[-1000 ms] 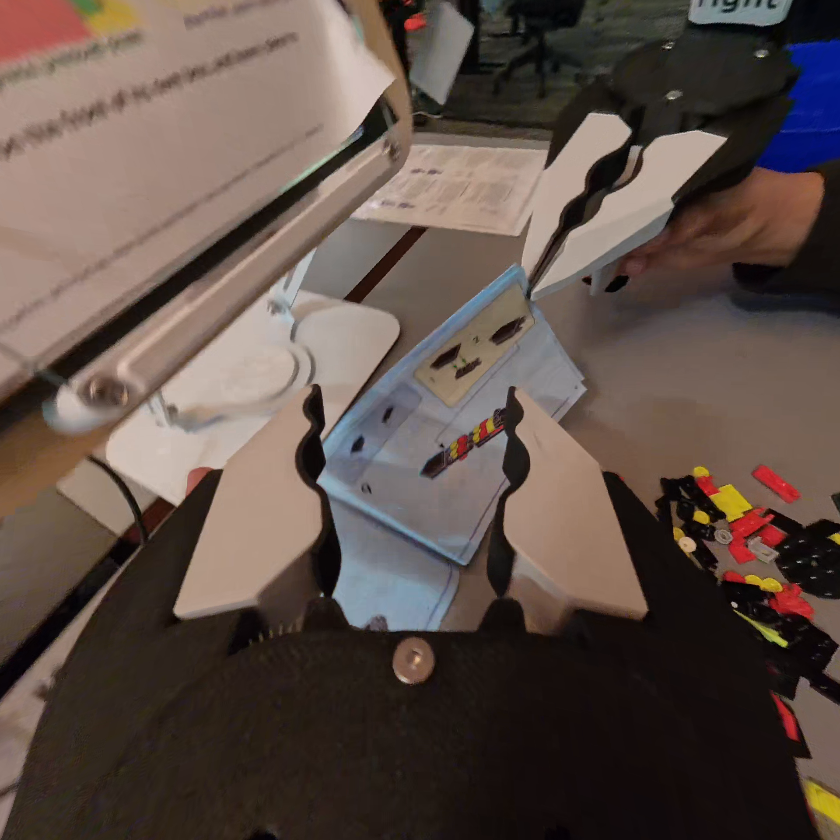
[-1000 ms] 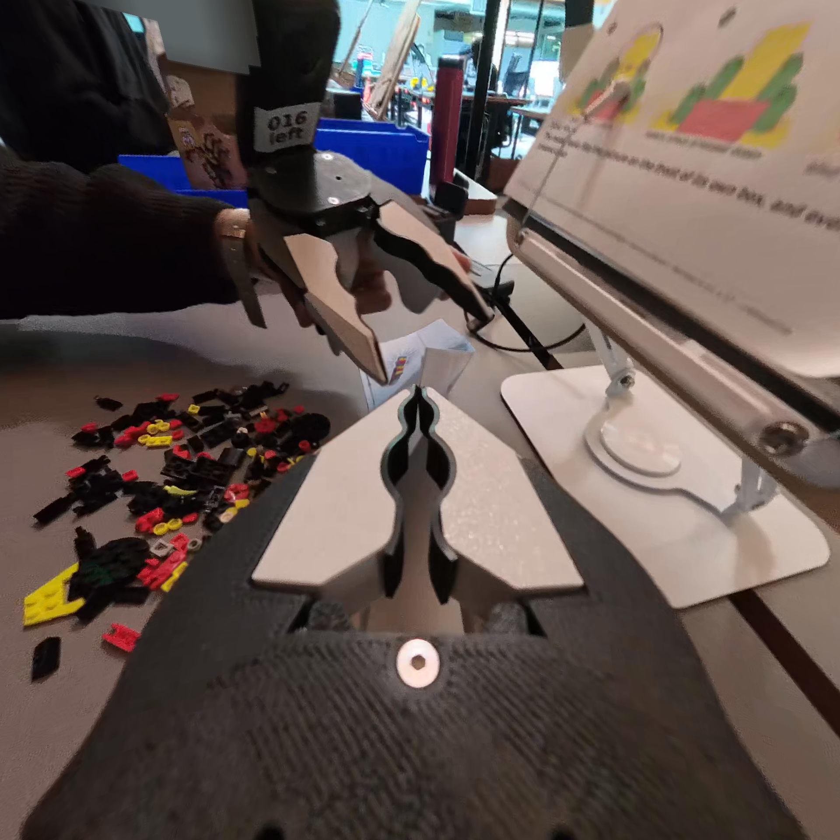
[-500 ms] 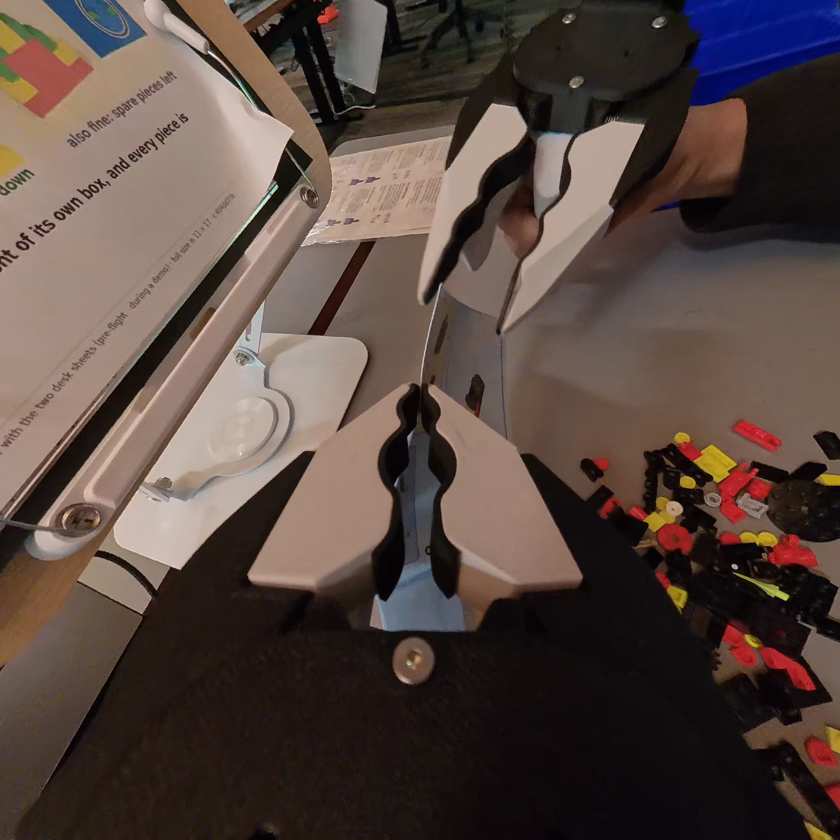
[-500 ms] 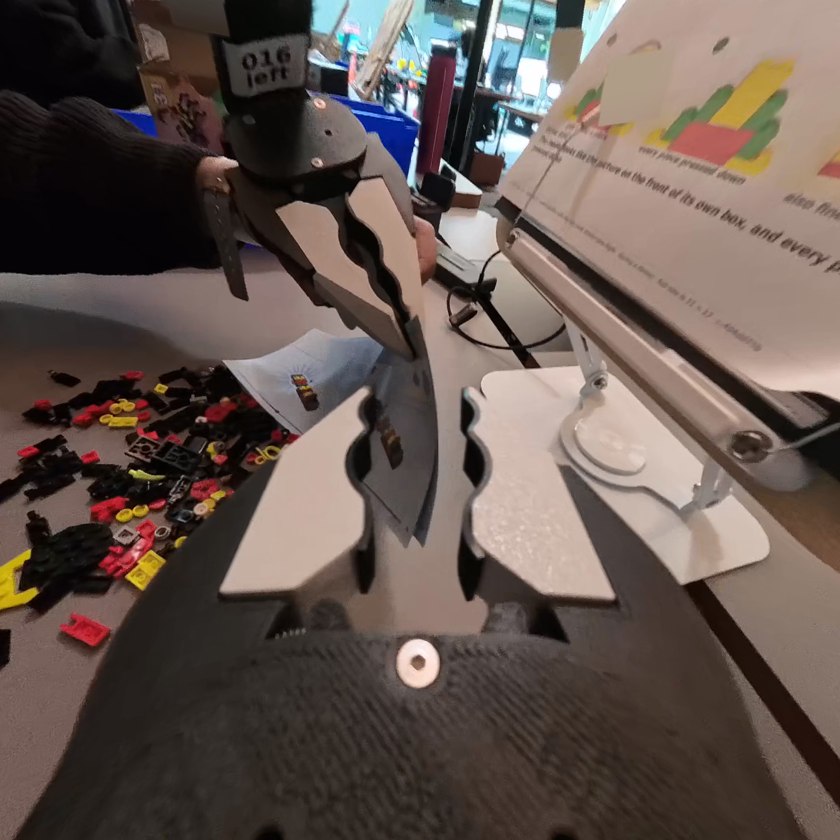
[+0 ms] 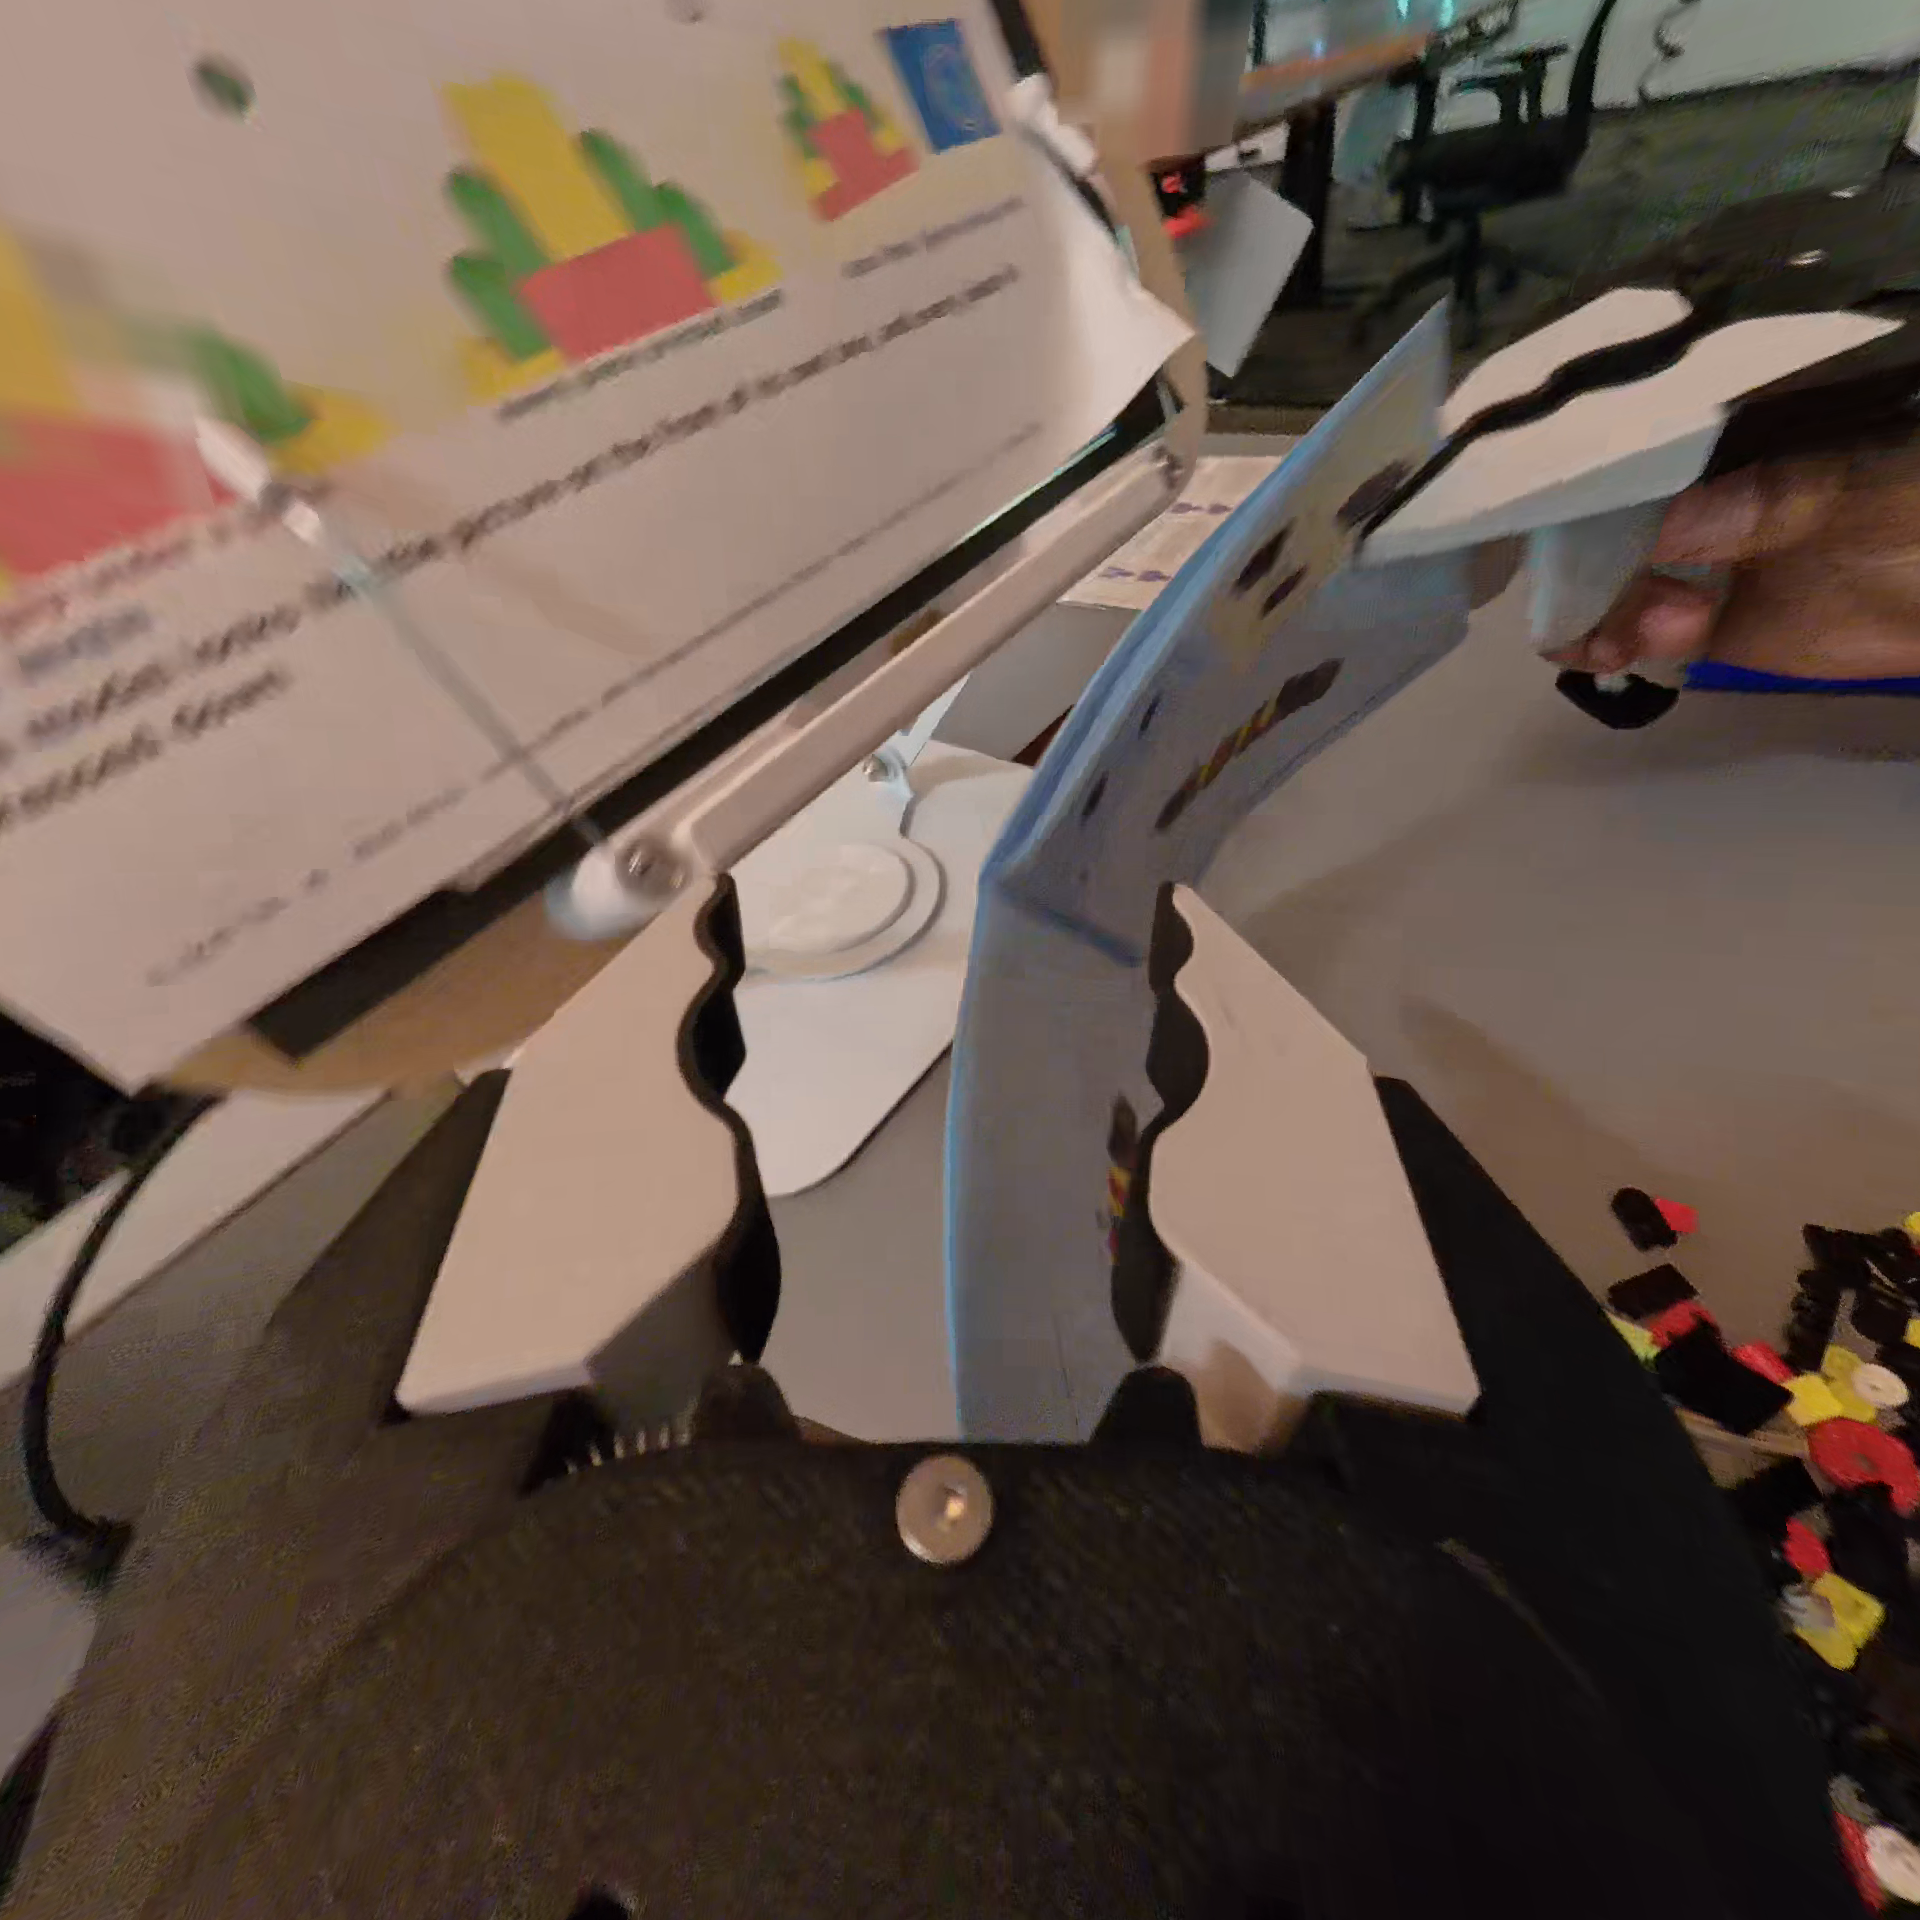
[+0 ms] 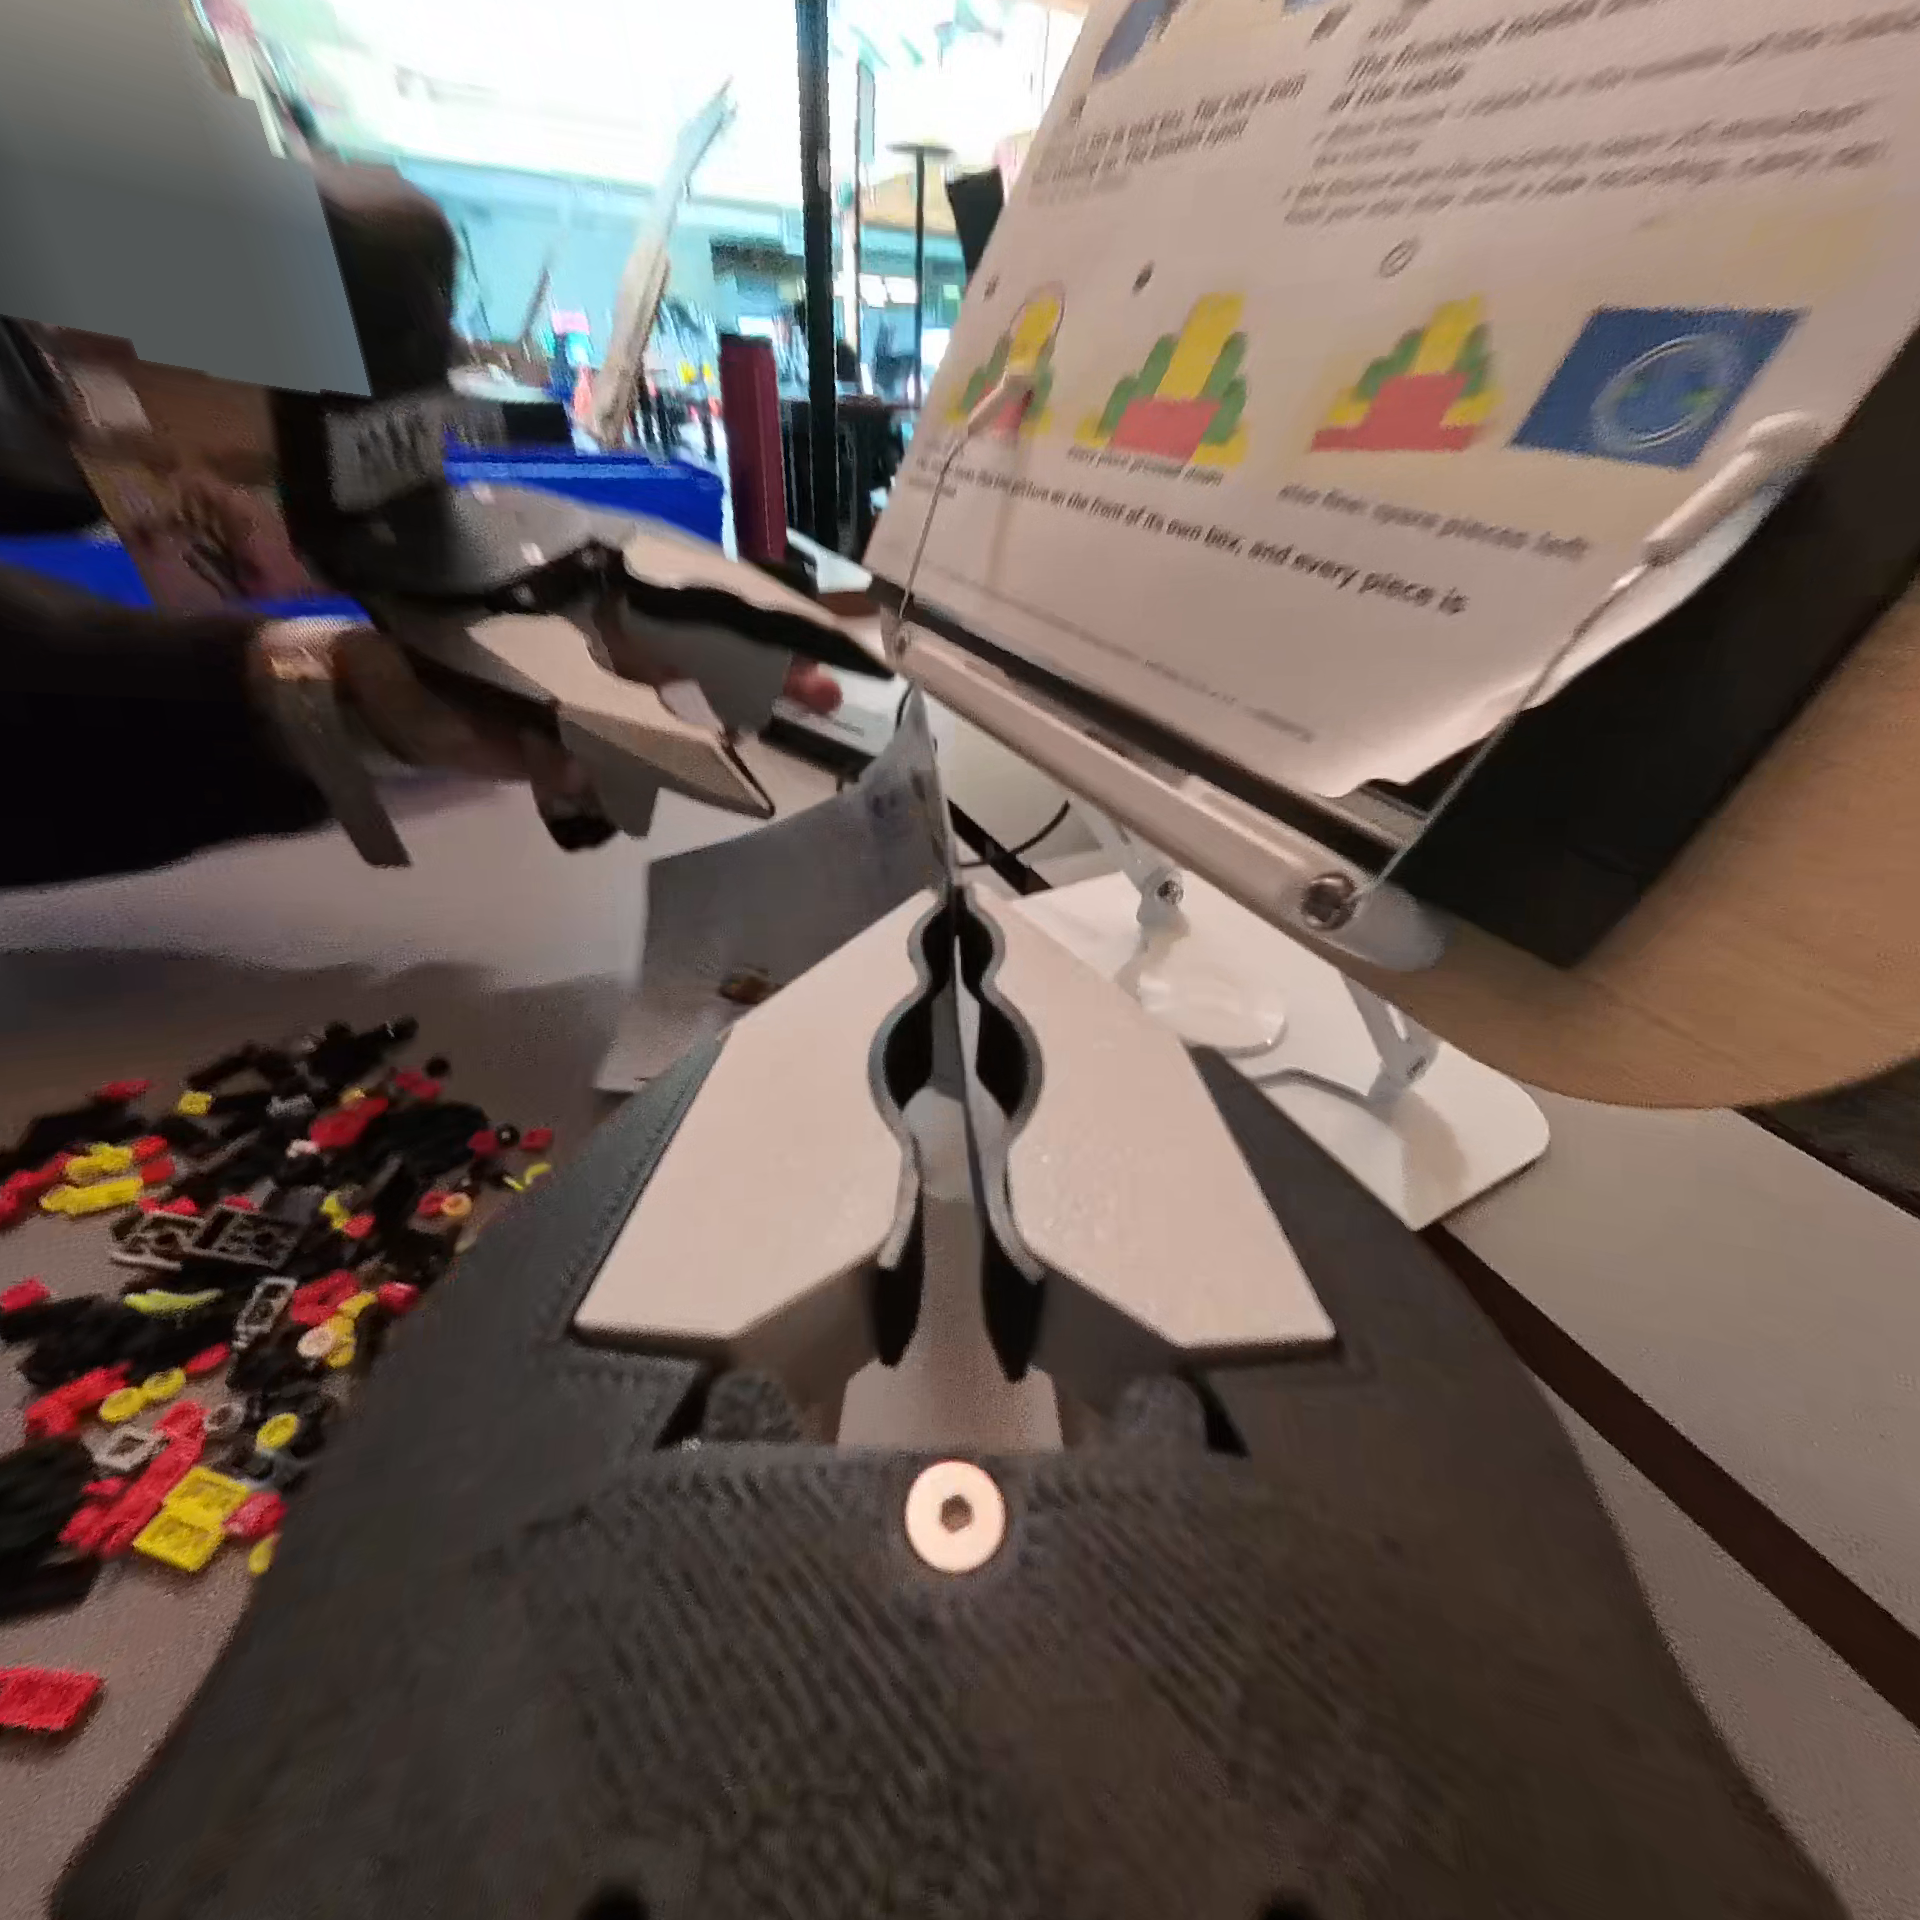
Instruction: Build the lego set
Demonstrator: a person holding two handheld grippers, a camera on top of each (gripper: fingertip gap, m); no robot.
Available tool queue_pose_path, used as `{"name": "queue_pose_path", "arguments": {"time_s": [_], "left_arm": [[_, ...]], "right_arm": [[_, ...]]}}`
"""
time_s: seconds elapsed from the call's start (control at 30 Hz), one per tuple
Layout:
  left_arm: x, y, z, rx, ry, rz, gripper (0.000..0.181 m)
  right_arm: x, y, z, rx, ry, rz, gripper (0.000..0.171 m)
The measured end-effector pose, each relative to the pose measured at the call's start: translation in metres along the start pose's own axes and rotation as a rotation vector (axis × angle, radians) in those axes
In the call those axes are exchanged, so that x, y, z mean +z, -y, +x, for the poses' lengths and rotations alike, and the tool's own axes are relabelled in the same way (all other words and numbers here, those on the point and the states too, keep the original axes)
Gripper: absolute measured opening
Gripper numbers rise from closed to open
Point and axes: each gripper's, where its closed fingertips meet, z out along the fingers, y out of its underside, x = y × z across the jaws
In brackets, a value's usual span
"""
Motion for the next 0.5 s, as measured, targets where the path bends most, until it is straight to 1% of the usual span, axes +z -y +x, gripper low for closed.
{"name": "queue_pose_path", "arguments": {"time_s": [0.13,0.2,0.27,0.3,0.4,0.43,0.47,0.5], "left_arm": [[-0.003,-0.03,-0.008,-0.18,-0.047,-0.028,0.086],[0.001,-0.043,-0.008,-0.227,-0.064,-0.052,0.087],[0.004,-0.054,-0.006,-0.241,-0.079,-0.083,0.082],[0.005,-0.059,-0.007,-0.243,-0.073,-0.1,0.075],[0.005,-0.065,-0.006,-0.263,-0.091,-0.118,0.039],[0.004,-0.067,-0.008,-0.269,-0.092,-0.129,0.023],[0.003,-0.068,-0.009,-0.264,-0.097,-0.136,0.004],[0.002,-0.067,-0.011,-0.259,-0.096,-0.132,0.0]], "right_arm": [[-0.008,0.01,0.0,0.019,0.034,0.053,0.0],[-0.008,0.017,-0.005,0.019,0.054,0.074,0.0],[-0.009,0.024,-0.005,0.024,0.054,0.098,0.0],[-0.01,0.028,-0.004,0.032,0.049,0.113,0.0],[-0.014,0.028,0.006,0.049,0.014,0.115,0.0],[-0.015,0.025,0.01,0.05,-0.004,0.105,0.0],[-0.016,0.021,0.015,0.054,-0.025,0.09,0.0],[-0.017,0.017,0.019,0.064,-0.041,0.079,0.0]]}}
